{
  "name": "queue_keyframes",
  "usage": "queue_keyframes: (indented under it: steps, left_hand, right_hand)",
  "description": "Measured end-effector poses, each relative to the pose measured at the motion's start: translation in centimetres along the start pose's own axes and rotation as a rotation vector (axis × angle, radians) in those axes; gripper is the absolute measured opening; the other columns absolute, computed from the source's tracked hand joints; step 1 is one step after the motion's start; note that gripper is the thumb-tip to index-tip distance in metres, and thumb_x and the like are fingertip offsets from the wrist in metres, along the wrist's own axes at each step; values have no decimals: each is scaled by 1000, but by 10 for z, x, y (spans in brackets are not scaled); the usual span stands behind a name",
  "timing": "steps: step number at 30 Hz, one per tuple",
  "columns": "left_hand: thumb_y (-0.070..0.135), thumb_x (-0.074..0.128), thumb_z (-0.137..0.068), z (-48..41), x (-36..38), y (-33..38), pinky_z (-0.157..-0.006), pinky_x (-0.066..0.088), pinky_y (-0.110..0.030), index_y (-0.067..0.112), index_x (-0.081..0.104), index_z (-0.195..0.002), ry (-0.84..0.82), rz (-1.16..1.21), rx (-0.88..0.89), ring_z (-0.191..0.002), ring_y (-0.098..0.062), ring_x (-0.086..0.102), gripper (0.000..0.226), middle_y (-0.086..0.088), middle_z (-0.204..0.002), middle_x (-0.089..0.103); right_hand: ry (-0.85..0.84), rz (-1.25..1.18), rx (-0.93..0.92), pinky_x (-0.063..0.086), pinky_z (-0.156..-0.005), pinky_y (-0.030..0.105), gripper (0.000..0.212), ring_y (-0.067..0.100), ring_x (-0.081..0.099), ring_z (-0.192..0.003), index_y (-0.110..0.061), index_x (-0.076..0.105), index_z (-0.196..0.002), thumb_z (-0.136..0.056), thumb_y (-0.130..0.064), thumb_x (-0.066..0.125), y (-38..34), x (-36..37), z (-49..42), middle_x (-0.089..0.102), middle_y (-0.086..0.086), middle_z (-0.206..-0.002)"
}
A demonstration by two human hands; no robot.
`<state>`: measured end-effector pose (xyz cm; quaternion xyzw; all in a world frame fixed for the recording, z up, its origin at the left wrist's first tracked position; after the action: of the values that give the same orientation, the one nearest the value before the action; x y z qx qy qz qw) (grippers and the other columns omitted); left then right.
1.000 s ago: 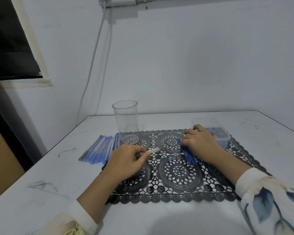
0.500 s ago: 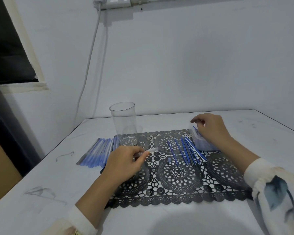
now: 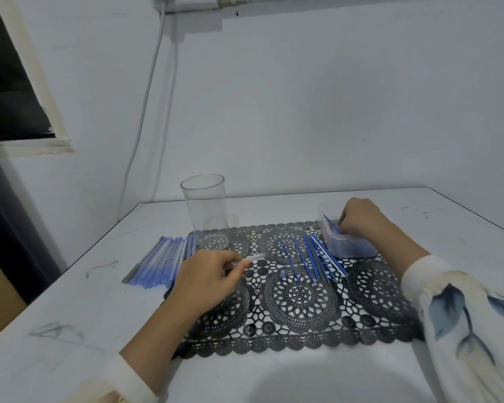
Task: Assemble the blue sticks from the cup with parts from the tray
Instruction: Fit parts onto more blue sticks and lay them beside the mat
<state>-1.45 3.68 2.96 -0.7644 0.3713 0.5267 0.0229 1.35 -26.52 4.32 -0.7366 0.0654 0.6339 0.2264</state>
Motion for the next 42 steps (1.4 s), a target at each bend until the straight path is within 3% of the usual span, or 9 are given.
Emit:
queue_keyframes:
  steps: [6,11,20,24,26,29,32,36,42]
  left_hand:
    - [46,51,-89,0,2,0,-52,39,-13,29,70,-97,-13,-8,0,-60,-1,56,26,15,-65,62]
    - [45,52,-89,1,3,0,-54,45,-17,29,70,-97,-22,-7,-10,-60,-3,57,26,11,-66,65]
    - [44,52,-89,1,3,0,-55,46,-16,28,70,-101,-29,8,-15,-60,-4,58,26,12,-67,65]
    - [46,52,-89,0,3,-1,-56,48,-20,28,70,-99,-10,-2,-11,-60,-2,57,27,13,-67,64]
    - [46,52,-89,0,3,-2,-57,50,-22,28,71,-99,-7,-2,-12,-60,-2,57,28,12,-67,65]
    - [45,53,-89,0,3,-4,-59,52,-25,28,71,-99,-1,7,-19,-60,-2,58,28,12,-68,66]
    - [45,52,-89,0,2,-5,-59,52,-24,28,70,-100,-2,3,-24,-60,-2,57,27,13,-70,66]
    - [45,52,-89,0,1,-8,-56,44,-16,27,71,-100,10,19,-33,-59,1,54,28,15,-70,64]
    - [45,52,-89,0,-2,-9,-50,29,-7,29,70,-101,30,24,-39,-55,6,49,27,15,-66,61]
  right_hand:
    - [-5,-16,16,40,-57,24,21,23,55,-71,-6,70,-93,-77,-16,60,1,5,-2,68,10,-88]
    - [14,-20,35,41,-62,26,19,27,53,-71,-6,67,-90,-80,-21,60,0,7,1,55,9,-75]
    - [90,-162,-6,44,-62,26,11,20,60,-72,-12,75,-82,-75,-10,67,-6,-4,6,69,9,-83]
    - [208,-281,-124,45,-63,23,28,15,53,-64,-13,73,-94,-79,4,56,-17,-10,10,70,9,-95]
    - [276,-310,-198,44,-68,22,36,16,57,-74,-12,70,-105,-83,8,50,-27,-15,14,69,7,-102]
    - [420,-290,-363,46,-87,29,36,21,60,-96,-11,68,-111,-86,6,49,-43,-21,23,67,6,-107]
    - [503,-241,-464,47,-80,34,22,25,60,-95,-12,71,-104,-89,-6,56,-55,-22,33,67,6,-101]
    - [738,-162,-714,49,-59,34,13,32,62,-72,-10,74,-84,-73,-3,74,-72,-17,58,66,9,-80]
    - [804,-47,-974,50,-75,35,39,22,63,-81,-11,71,-94,-60,8,76,-88,11,85,68,4,-87]
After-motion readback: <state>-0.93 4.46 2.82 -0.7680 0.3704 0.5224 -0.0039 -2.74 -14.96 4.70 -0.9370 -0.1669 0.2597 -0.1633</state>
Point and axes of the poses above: each hand's wrist, its own z-axis away from the middle knuckle, its own x-axis out of the palm, y = z × x, the point moved 5 cm from there along -z, towards the middle knuckle
